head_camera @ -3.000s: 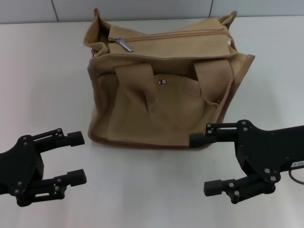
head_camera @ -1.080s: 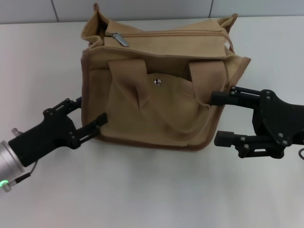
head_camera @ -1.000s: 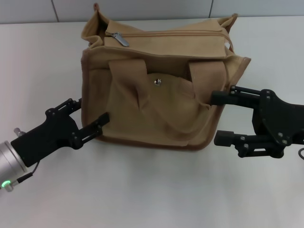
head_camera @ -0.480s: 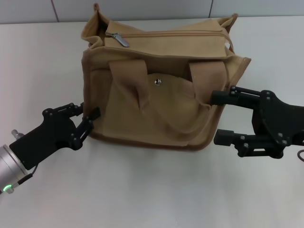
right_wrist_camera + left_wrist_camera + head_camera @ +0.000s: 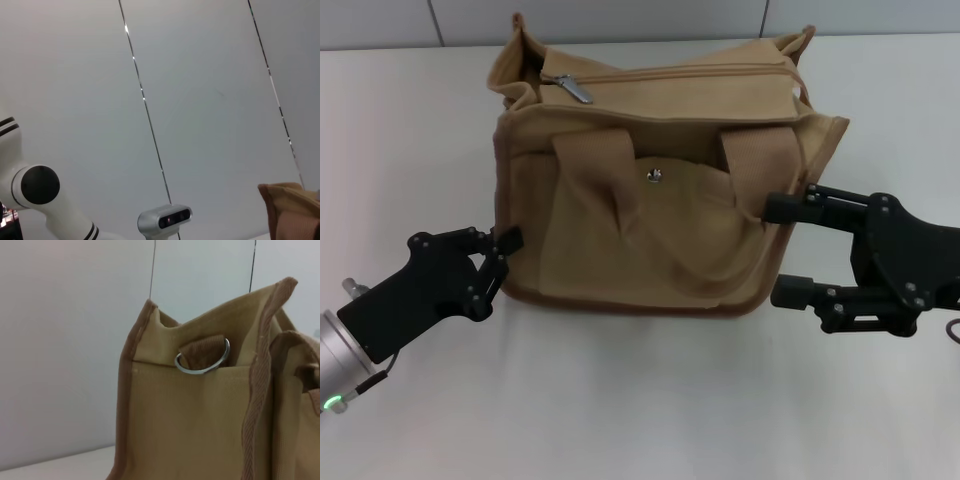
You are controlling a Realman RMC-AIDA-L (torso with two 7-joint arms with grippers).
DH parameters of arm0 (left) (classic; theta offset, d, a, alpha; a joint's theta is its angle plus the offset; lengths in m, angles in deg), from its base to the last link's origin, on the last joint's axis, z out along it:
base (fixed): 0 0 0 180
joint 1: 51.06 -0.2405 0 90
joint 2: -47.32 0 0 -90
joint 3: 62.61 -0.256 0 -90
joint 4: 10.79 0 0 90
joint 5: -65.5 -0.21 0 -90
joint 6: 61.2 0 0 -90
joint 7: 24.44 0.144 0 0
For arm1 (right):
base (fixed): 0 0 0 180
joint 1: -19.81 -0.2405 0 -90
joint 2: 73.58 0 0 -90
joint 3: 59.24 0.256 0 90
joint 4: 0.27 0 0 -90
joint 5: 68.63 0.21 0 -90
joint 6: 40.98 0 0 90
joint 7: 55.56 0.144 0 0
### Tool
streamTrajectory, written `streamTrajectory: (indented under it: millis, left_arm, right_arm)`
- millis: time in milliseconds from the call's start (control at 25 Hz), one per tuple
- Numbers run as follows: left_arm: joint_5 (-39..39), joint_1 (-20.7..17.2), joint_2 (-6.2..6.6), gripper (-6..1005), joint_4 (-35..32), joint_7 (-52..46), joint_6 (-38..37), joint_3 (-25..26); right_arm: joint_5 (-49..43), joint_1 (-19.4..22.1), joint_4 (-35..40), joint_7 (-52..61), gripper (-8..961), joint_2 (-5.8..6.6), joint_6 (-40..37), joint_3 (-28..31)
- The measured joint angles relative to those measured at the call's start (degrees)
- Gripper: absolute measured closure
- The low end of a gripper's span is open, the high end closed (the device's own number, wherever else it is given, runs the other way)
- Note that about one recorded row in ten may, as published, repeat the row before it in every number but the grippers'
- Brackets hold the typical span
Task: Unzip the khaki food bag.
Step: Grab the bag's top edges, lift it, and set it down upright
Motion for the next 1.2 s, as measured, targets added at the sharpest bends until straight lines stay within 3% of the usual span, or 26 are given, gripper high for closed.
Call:
streamTrajectory:
  millis: [200, 600, 840, 1200]
  left_arm:
    - [0.0, -0.4, 0.16, 949, -0.7, 0.1, -2.7, 0.3]
    - [0.0, -0.8, 0.49, 948, -3.1, -0.4, -9.9, 4.7]
    - [0.0, -0.3, 0.49, 948, -5.7, -0.6, -13.5, 5.4]
    - [0.6, 1.0, 0.41, 947, -7.5, -0.6, -18.5, 5.6]
  right_arm:
    - [0.0, 0.5, 0.0, -0.1, 130, 0.00, 0.0, 1.5]
    - [4.9, 0.5, -5.2, -1.0, 130, 0.01, 0.1, 11.2]
    - [11.8, 0.1, -12.0, -2.3, 129, -0.03, 3.7, 11.9]
    - [12.0, -1.8, -19.3, -6.3, 129, -0.48, 6.7, 11.2]
